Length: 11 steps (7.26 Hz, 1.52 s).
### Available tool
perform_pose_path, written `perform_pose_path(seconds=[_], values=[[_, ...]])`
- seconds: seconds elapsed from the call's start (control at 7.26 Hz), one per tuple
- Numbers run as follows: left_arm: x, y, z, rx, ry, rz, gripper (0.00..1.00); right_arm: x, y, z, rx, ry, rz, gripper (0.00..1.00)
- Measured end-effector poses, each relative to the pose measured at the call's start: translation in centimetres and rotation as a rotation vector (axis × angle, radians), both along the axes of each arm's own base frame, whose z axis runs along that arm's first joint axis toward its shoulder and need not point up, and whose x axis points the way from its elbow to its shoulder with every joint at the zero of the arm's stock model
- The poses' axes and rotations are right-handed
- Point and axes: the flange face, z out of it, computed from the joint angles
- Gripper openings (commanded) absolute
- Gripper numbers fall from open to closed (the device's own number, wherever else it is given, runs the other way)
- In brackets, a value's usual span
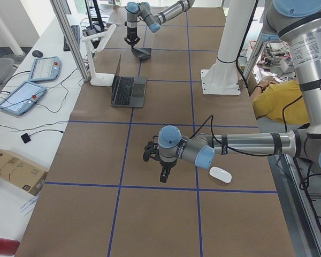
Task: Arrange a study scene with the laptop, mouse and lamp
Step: 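Lower the mouse pad with the right gripper beside the laptop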
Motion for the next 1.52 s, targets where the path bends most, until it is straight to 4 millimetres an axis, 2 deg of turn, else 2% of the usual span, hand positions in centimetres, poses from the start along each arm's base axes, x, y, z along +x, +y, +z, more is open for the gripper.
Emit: perform_pose_path(seconds=[0.28, 0.69, 0.96, 1.24, 1.52], values=[[-0.3, 0.1, -0.3, 0.005, 0.001, -0.006, 1.00, -0.4, 0.0, 1.1, 0.011, 0.037, 0.012, 0.00], [-0.3, 0.3, -0.6, 0.009, 0.003, -0.007, 1.00, 1.1, -0.9, 3.1, 0.022, 0.081, 0.030, 0.00], [-0.4, 0.3, -0.6, 0.009, 0.003, -0.008, 1.00, 1.5, -1.2, 3.6, 0.028, 0.102, 0.043, 0.00], [-0.4, 0.3, -0.7, 0.010, 0.003, -0.008, 1.00, 0.5, -1.1, 2.7, 0.036, 0.095, 0.044, 0.00], [-0.4, 0.3, -0.7, 0.010, 0.003, -0.008, 1.00, -2.1, -0.1, 0.7, 0.037, 0.072, 0.045, 0.00]])
